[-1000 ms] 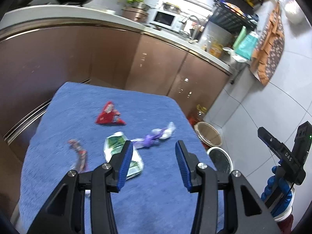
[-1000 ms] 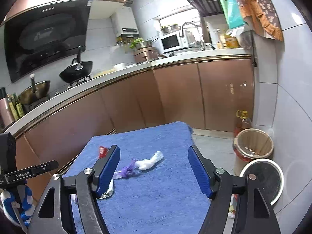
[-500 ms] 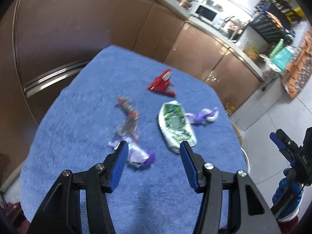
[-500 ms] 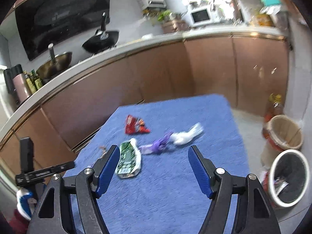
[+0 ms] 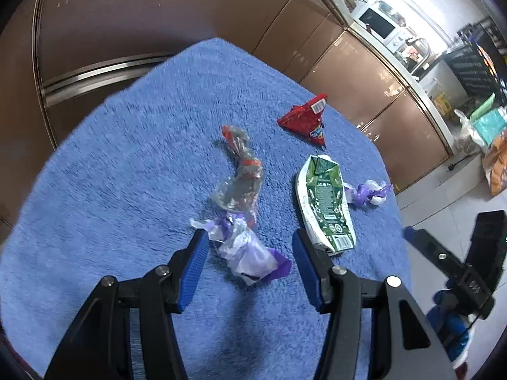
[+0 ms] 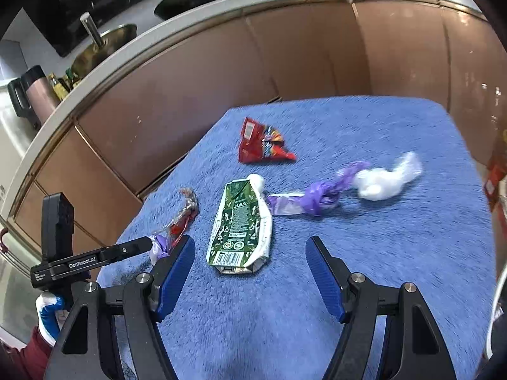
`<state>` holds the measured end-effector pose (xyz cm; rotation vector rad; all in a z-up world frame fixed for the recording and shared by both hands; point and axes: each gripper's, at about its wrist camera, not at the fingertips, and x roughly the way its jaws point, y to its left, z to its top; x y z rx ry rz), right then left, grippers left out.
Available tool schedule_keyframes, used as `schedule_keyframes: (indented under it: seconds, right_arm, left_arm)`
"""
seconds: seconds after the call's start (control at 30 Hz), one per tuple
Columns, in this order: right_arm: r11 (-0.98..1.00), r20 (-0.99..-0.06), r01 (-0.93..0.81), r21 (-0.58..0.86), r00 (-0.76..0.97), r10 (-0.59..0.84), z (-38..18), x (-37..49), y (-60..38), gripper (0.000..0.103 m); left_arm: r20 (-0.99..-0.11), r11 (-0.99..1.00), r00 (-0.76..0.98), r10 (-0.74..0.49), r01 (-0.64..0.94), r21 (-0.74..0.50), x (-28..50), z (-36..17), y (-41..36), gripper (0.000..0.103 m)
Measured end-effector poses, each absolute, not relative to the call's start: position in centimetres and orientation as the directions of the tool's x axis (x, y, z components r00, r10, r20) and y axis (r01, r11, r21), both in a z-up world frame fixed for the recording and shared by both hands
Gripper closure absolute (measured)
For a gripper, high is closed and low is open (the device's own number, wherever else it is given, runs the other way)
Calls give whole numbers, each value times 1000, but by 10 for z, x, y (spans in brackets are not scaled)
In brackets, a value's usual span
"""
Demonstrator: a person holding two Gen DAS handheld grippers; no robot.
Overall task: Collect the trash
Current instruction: 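Grasp crumpled purple-white bag with left tool while right tool grasps green-white carton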
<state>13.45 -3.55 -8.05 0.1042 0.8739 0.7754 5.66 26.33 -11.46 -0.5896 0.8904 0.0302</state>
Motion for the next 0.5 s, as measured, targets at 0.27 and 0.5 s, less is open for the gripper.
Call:
schedule_keyframes:
  seconds: [0.27, 0.5]
  right_arm:
    - [673, -669, -602, 429, 289, 685, -103, 161, -11, 33]
    - [658, -687, -603, 452, 235, 687, -121, 173, -1, 34]
  left_arm:
    - [-758, 808, 613, -222, -319, -495, 61, -130, 258, 50]
    - [-748, 798, 624, -227, -321, -510, 64, -131, 263, 51]
